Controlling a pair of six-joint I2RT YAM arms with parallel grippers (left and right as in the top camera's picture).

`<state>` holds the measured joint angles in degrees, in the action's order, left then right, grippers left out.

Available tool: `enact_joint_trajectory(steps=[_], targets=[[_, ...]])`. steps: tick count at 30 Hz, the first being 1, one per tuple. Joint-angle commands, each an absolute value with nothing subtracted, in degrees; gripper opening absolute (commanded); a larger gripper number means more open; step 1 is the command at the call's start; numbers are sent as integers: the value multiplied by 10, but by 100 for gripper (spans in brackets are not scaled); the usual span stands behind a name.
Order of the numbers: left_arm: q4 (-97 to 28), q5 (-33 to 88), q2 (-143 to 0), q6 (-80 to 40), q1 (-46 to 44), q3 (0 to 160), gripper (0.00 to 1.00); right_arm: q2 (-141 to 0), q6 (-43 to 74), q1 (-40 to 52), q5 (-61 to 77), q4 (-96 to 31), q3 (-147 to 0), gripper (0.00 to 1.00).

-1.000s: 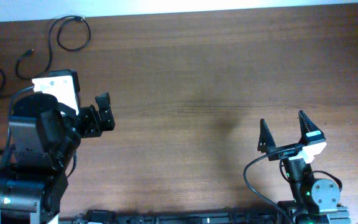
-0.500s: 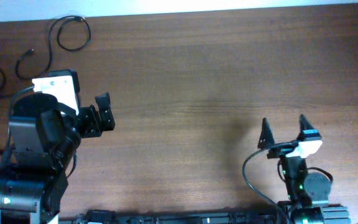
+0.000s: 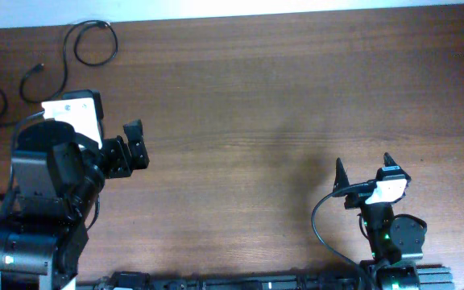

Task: Untangle cables

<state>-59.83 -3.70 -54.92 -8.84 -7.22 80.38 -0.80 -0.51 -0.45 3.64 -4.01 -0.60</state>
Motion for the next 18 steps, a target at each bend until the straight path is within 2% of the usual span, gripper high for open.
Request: enact_joint_trajectory(steps=[1, 18], targets=[[-597, -43, -547, -94, -72, 806, 99, -2, 6, -8, 21, -47, -3, 98], [-597, -43, -547, -94, -72, 806, 99, -2, 9, -8, 23, -45, -3, 98]])
